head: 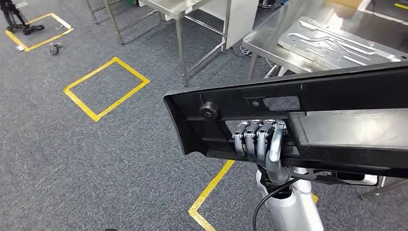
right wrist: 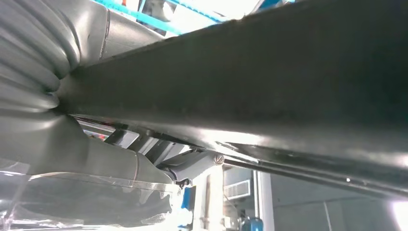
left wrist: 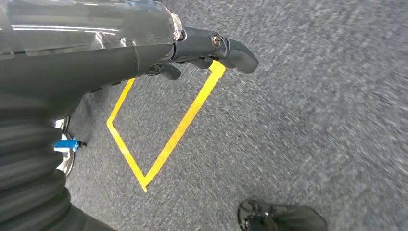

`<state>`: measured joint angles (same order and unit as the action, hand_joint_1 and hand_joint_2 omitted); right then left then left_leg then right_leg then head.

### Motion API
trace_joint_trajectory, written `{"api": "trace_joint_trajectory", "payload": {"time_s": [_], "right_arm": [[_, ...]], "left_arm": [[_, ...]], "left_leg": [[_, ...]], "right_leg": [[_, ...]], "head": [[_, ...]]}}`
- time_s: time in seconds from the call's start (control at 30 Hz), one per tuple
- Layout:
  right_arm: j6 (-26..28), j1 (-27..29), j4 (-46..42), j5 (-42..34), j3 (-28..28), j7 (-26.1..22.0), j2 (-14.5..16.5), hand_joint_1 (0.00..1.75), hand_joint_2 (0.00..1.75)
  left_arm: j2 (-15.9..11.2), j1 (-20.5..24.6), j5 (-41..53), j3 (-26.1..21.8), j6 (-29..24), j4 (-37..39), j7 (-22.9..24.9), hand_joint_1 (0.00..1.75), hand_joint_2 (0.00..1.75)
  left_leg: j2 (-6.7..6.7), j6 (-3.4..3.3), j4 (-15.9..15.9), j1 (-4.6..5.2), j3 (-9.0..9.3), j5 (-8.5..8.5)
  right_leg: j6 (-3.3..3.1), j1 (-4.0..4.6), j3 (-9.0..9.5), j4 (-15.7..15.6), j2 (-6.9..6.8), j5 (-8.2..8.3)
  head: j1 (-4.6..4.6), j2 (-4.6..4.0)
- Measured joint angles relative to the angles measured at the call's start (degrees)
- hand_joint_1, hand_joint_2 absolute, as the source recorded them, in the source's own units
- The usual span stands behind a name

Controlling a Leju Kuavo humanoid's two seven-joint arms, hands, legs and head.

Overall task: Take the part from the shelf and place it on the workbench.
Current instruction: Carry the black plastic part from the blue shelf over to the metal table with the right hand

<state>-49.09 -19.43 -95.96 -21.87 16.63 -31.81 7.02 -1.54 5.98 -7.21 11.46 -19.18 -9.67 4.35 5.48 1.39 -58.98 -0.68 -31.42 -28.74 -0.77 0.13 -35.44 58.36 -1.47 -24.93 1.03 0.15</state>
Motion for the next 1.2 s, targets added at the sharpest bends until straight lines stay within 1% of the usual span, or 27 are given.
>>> {"api": "trace_joint_trajectory", "payload": {"time_s": [0.07, 0.1, 0.13, 0.17, 0.2, 0.23, 0.27, 0.33, 0.4, 0.47, 0.5, 0.53, 0.6, 0.63, 0.67, 0.7, 0.73, 0.77, 0.83, 0.87, 0.9, 0.97, 1.0, 1.03, 1.1, 1.17, 1.2], "right_arm": [[-0.04, -0.07, -0.05, -0.01, 0.00, 0.03, 0.12, 1.75, 1.75], [-0.08, -0.12, -0.04, 0.01, -0.01, 0.02, 0.16, 1.75, 1.75], [-0.11, -0.11, 0.00, 0.03, -0.01, 0.02, 0.20, 1.75, 1.75], [-0.15, -0.09, 0.04, 0.10, -0.01, 0.01, 0.20, 1.75, 1.75], [-0.18, -0.09, 0.07, 0.22, -0.01, 0.01, 0.20, 1.75, 1.75], [-0.20, -0.10, 0.09, 0.37, -0.01, 0.01, 0.20, 1.75, 1.75], [-0.20, -0.13, 0.09, 0.55, -0.01, 0.00, 0.20, 1.75, 1.75], [-0.19, -0.23, 0.09, 0.78, -0.01, -0.02, 0.20, 1.75, 1.75], [-0.10, -0.34, 0.07, 0.87, -0.01, -0.04, 0.21, 1.75, 1.75], [0.04, -0.40, 0.04, 0.92, -0.01, -0.01, 0.20, 1.75, 1.75], [0.09, -0.47, 0.01, 0.92, 0.00, 0.02, 0.20, 1.75, 1.75], [0.11, -0.61, -0.02, 0.92, 0.00, 0.07, 0.20, 1.75, 1.75], [0.11, -0.85, -0.06, 0.89, -0.01, 0.21, 0.19, 1.75, 1.75], [0.10, -0.88, -0.06, 0.85, -0.01, 0.29, 0.19, 1.75, 1.75], [0.08, -0.84, -0.06, 0.82, -0.01, 0.35, 0.18, 1.75, 1.75], [0.06, -0.78, -0.06, 0.80, -0.01, 0.40, 0.17, 1.75, 1.75], [0.03, -0.77, -0.06, 0.77, 0.00, 0.43, 0.17, 1.75, 1.75], [0.01, -0.77, -0.07, 0.76, 0.00, 0.45, 0.17, 1.75, 1.75], [-0.01, -0.83, -0.08, 0.74, 0.00, 0.47, 0.18, 1.75, 1.75], [-0.01, -0.86, -0.08, 0.70, 0.00, 0.47, 0.18, 1.75, 1.75], [-0.01, -0.87, -0.08, 0.67, 0.00, 0.47, 0.18, 1.75, 1.75], [-0.01, -0.83, -0.11, 0.58, 0.00, 0.47, 0.17, 1.75, 1.75], [-0.01, -0.81, -0.17, 0.56, -0.01, 0.48, 0.17, 1.75, 1.75], [0.00, -0.82, -0.24, 0.53, -0.01, 0.48, 0.21, 1.75, 1.75], [0.03, -0.82, -0.34, 0.48, -0.02, 0.49, 0.31, 1.75, 1.75], [0.10, -0.73, -0.33, 0.42, -0.02, 0.55, 0.37, 1.75, 1.75], [0.13, -0.69, -0.33, 0.38, -0.02, 0.63, 0.37, 1.75, 1.75]], "left_arm": [[-0.07, 0.02, -0.01, -0.04, -0.03, -0.01, -0.08, 0.00, 1.75], [-0.09, -0.05, -0.03, -0.08, -0.07, -0.01, -0.13, 0.00, 1.75], [-0.10, -0.10, -0.06, -0.13, -0.10, -0.01, -0.17, 0.00, 1.75], [-0.11, -0.17, -0.10, -0.20, -0.14, -0.01, -0.21, 0.00, 1.75], [-0.12, -0.26, -0.20, -0.28, -0.19, 0.00, -0.25, 0.00, 1.75], [-0.15, -0.32, -0.29, -0.36, -0.24, 0.00, -0.32, 0.00, 1.75], [-0.19, -0.36, -0.38, -0.42, -0.27, 0.00, -0.39, 0.00, 1.75], [-0.27, -0.32, -0.47, -0.47, -0.31, 0.00, -0.49, 0.00, 1.75], [-0.30, -0.04, -0.49, -0.49, -0.34, 0.01, -0.50, 0.00, 1.75], [-0.22, 0.35, -0.49, -0.50, -0.40, 0.01, -0.46, 0.00, 1.75], [-0.16, 0.48, -0.49, -0.51, -0.42, 0.01, -0.44, 0.00, 1.75], [-0.11, 0.52, -0.49, -0.52, -0.44, 0.01, -0.42, 0.00, 1.75], [-0.09, 0.45, -0.45, -0.53, -0.48, 0.01, -0.41, 0.00, 1.75], [-0.10, 0.37, -0.43, -0.53, -0.50, 0.01, -0.40, 0.00, 1.75], [-0.10, 0.30, -0.40, -0.53, -0.52, 0.01, -0.40, 0.00, 1.75], [-0.10, 0.26, -0.37, -0.53, -0.54, 0.01, -0.39, 0.00, 1.75], [-0.09, 0.27, -0.32, -0.53, -0.55, 0.01, -0.39, 0.00, 1.75], [-0.08, 0.30, -0.25, -0.53, -0.56, 0.01, -0.39, 0.00, 1.75], [-0.08, 0.34, -0.09, -0.53, -0.56, 0.01, -0.39, 0.00, 1.75], [-0.09, 0.35, -0.04, -0.53, -0.57, 0.01, -0.39, 0.00, 1.75], [-0.10, 0.35, -0.01, -0.53, -0.57, 0.01, -0.39, 0.00, 1.75], [-0.12, 0.44, 0.01, -0.53, -0.60, 0.01, -0.40, 0.00, 1.75], [-0.15, 0.49, 0.04, -0.53, -0.62, 0.00, -0.41, 0.00, 1.75], [-0.17, 0.50, 0.08, -0.53, -0.64, -0.01, -0.42, 0.00, 1.75], [-0.23, 0.41, 0.16, -0.53, -0.66, 0.00, -0.37, 0.00, 1.75], [-0.28, 0.24, 0.20, -0.53, -0.73, 0.01, -0.19, 0.00, 1.75], [-0.31, 0.15, 0.20, -0.53, -0.79, 0.01, -0.05, 0.00, 1.75]], "left_leg": [[-2.94, 0.36, -4.76, -0.19, -2.10, -2.72], [-4.12, 0.47, -8.58, -0.20, -4.02, -4.50], [-4.66, 0.58, -12.27, -0.22, -5.98, -5.84], [-4.88, 0.67, -14.65, -0.22, -7.40, -6.23], [-4.98, 0.70, -15.02, -0.24, -7.93, -5.44], [-5.11, 0.68, -13.05, -0.29, -7.36, -3.56], [-5.63, 0.62, -9.35, -0.39, -5.98, -1.15], [-7.74, 0.36, -2.73, -0.58, -3.30, 1.58], [-8.81, -0.09, -0.79, -0.47, -2.50, 1.65], [-7.73, -0.77, -0.42, -0.46, -2.33, 1.97], [-7.14, -1.17, -0.12, -0.56, -2.18, 2.15], [-6.48, -1.60, 0.20, -0.67, -2.03, 2.31], [-5.22, -2.18, 0.52, -0.66, -1.89, 2.38], [-4.54, -2.32, 0.53, -0.61, -1.89, 2.32], [-3.86, -2.33, 0.52, -0.60, -1.87, 2.24], [-3.17, -2.29, 0.52, -0.59, -1.80, 2.14], [-2.51, -2.20, 0.51, -0.60, -1.65, 2.00], [-1.88, -2.04, 0.51, -0.60, -1.41, 1.83], [-0.75, -1.48, 0.46, -0.39, -0.84, 1.36], [-0.24, -1.14, 0.46, -0.24, -0.62, 1.14], [0.29, -0.79, 0.49, -0.06, -0.43, 0.96], [1.33, -0.10, 0.68, -0.02, -0.08, 0.67], [0.84, 0.23, 0.42, -0.11, 0.01, 0.28], [-0.28, 0.47, -0.70, -0.24, -0.34, -0.59], [-3.43, 0.72, -6.34, -0.42, -2.88, -3.68], [-4.68, 0.77, -13.38, -0.44, -6.60, -6.27], [-4.86, 0.75, -14.95, -0.44, -7.65, -6.14]], "right_leg": [[-0.55, -0.38, 0.42, -0.47, 1.17, 0.25], [-0.74, -0.38, 0.44, -0.48, 1.78, 0.23], [-0.85, -0.33, 0.43, -0.41, 2.48, 0.21], [-0.91, -0.30, 0.44, -0.28, 3.26, 0.14], [-0.90, -0.31, 0.43, -0.08, 4.12, 0.05], [-0.82, -0.35, 0.44, 0.18, 5.00, -0.08], [-0.67, -0.40, 0.44, 0.50, 5.83, -0.27], [-0.15, -0.41, 0.14, 1.16, 7.19, -0.60], [0.51, -0.52, -0.28, 1.38, 8.14, -0.60], [1.20, -0.70, -0.46, 1.28, 8.78, -0.45], [1.52, -0.64, -0.65, 1.69, 8.04, -0.75], [1.80, -0.55, -1.31, 3.06, 6.67, -1.63], [2.30, -0.53, -4.28, 9.12, 3.31, -4.82], [2.52, -0.68, -6.24, 12.92, 2.47, -6.40], [2.72, -0.85, -7.73, 15.73, 2.09, -7.19], [2.86, -1.00, -8.35, 16.76, 1.86, -6.98], [2.93, -1.12, -7.72, 15.42, 1.59, -5.70], [2.89, -1.17, -6.00, 12.06, 0.97, -3.75], [2.41, -0.85, -1.96, 4.25, -1.83, -0.79], [2.05, -0.58, -0.80, 1.91, -2.79, -0.20], [1.70, -0.31, -0.42, 0.96, -3.24, -0.22], [0.98, -0.23, -0.50, 0.78, -1.79, -0.17], [0.64, -0.36, -0.37, 0.52, -1.07, -0.06], [0.26, -0.52, -0.20, 0.27, -0.36, 0.07], [-0.28, -0.66, 0.05, -0.01, 0.95, 0.16], [-0.59, -0.52, 0.05, 0.10, 2.48, 0.06], [-0.65, -0.46, 0.08, 0.20, 3.37, 0.00]], "head": [[-0.21, 0.00], [-0.30, 0.00], [-0.38, 0.00], [-0.38, 0.00], [-0.38, 0.00], [-0.39, 0.00], [-0.39, 0.00], [-0.39, 0.00], [-0.38, 0.00], [-0.38, -0.01], [-0.31, -0.01], [-0.14, -0.01], [0.20, 0.00], [0.29, 0.00], [0.29, 0.00], [0.31, 0.00], [0.30, 0.00], [0.31, 0.00], [0.28, 0.00], [0.26, 0.00], [0.21, 0.00], [0.17, 0.00], [0.12, 0.00], [0.06, 0.00], [-0.14, -0.01], [-0.25, -0.01], [-0.27, -0.01]]}}
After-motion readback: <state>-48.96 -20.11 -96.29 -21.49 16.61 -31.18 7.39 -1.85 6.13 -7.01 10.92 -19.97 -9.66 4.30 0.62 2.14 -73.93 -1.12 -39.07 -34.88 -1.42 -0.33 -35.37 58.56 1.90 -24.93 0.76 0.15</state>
